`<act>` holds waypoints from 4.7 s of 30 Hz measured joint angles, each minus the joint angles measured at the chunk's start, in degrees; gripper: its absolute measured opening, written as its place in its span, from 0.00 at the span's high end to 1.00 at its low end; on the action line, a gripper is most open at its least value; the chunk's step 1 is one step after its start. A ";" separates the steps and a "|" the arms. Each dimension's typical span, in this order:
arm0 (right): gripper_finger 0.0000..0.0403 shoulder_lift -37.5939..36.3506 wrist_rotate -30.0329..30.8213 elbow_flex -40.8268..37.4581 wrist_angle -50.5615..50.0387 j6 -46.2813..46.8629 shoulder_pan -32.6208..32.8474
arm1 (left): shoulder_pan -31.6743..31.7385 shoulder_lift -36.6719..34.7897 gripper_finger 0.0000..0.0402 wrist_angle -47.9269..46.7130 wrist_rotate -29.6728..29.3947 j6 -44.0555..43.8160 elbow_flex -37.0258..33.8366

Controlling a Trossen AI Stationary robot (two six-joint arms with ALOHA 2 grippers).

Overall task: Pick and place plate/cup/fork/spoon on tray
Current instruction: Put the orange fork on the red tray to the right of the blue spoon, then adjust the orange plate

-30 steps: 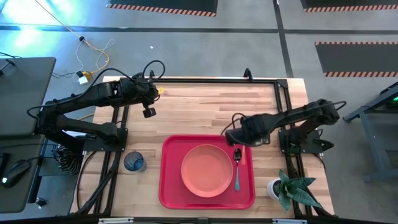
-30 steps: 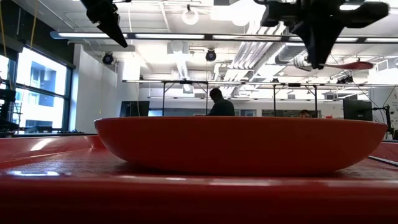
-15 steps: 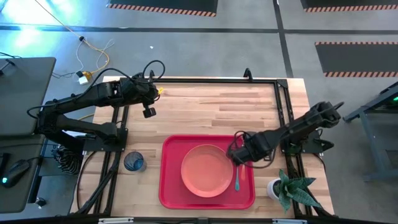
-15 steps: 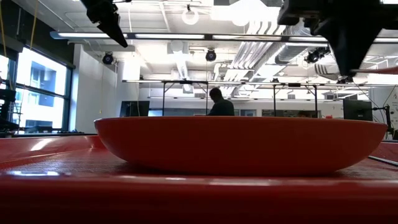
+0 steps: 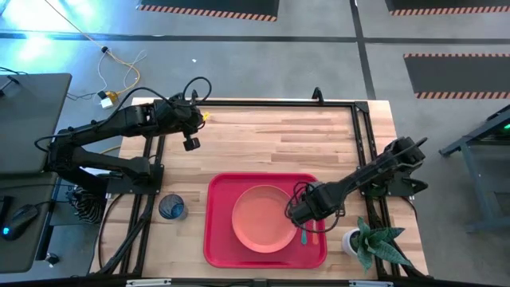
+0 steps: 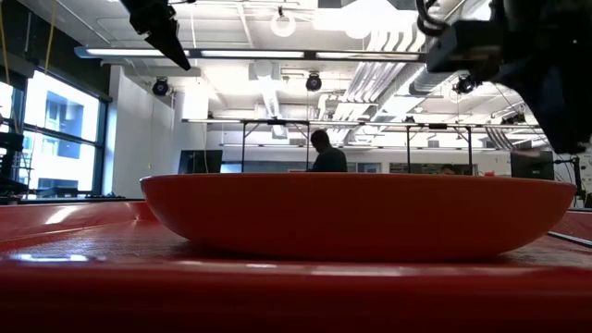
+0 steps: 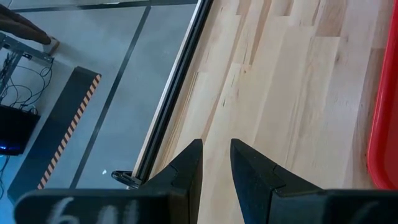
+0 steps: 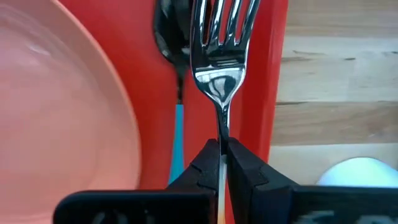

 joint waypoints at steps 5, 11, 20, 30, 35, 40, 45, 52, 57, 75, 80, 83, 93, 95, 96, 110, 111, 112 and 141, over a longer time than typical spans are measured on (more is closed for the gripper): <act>1.00 3.34 -1.96 0.00 0.12 -1.19 -0.03 | 0.00 0.02 0.82 0.00 0.76 0.00 0.00; 1.00 5.37 -3.13 0.00 0.54 -2.10 -0.03 | 0.00 0.02 0.82 0.00 0.79 0.00 0.00; 1.00 7.82 -5.49 0.00 1.28 -1.57 -0.18 | 0.00 0.02 0.82 -0.02 0.81 0.00 0.00; 1.00 8.32 -4.38 0.02 1.03 -0.19 -0.18 | 0.02 0.04 0.82 -0.02 0.85 0.00 0.00; 1.00 9.76 -4.62 0.02 1.48 -1.05 -0.18 | 0.02 0.04 0.82 -0.03 0.85 0.00 0.00; 1.00 11.15 -5.08 0.02 2.45 -1.63 -0.18 | 0.01 0.04 0.82 -0.03 0.85 0.00 0.00; 1.00 12.39 -6.06 0.02 2.51 -2.51 -0.18 | 0.02 0.04 0.82 -0.04 0.85 0.06 0.00; 1.00 12.60 -5.88 0.02 2.81 -2.31 -0.18 | 0.01 0.04 0.82 -0.04 0.85 2.11 0.00; 1.00 12.60 -5.79 0.04 2.81 -2.11 -0.18 | 0.02 0.04 0.82 -0.04 0.85 2.08 0.00; 0.92 12.60 -5.50 0.02 2.58 -2.08 -0.18 | 0.02 0.04 0.82 -0.04 0.85 2.04 0.00; 0.92 12.60 -5.44 0.02 1.99 -2.08 -0.18 | 0.00 0.04 0.82 -0.04 0.85 2.03 0.00; 0.92 12.60 -5.42 0.02 1.51 -2.08 -0.18 | 0.02 0.04 0.82 -0.03 0.85 2.03 0.00; 0.92 11.02 -4.74 0.04 1.37 -1.44 -0.19 | 0.01 0.04 0.82 -0.04 0.85 2.01 0.00; 0.92 10.25 -4.01 0.04 1.39 -0.86 -0.18 | 0.02 0.04 0.82 -0.02 0.85 2.01 0.00; 0.92 9.79 -3.26 0.04 1.37 -0.47 -0.18 | 0.02 0.04 0.82 -0.04 0.85 2.01 0.00; 0.92 8.21 -3.83 0.04 5.22 1.38 0.35 | 0.00 0.04 0.82 -0.09 0.85 1.99 0.00; 0.92 8.08 -3.78 0.04 6.04 1.23 0.35 | 0.00 0.02 0.82 -0.12 0.85 1.97 0.00; 0.92 7.77 -3.74 0.04 6.59 1.02 0.35 | 0.00 0.02 0.82 -0.26 0.85 1.97 0.00; 0.92 1.33 17.73 15.69 -5.63 -28.80 -5.78 | -7.61 -5.49 0.82 -8.74 16.48 -28.18 0.02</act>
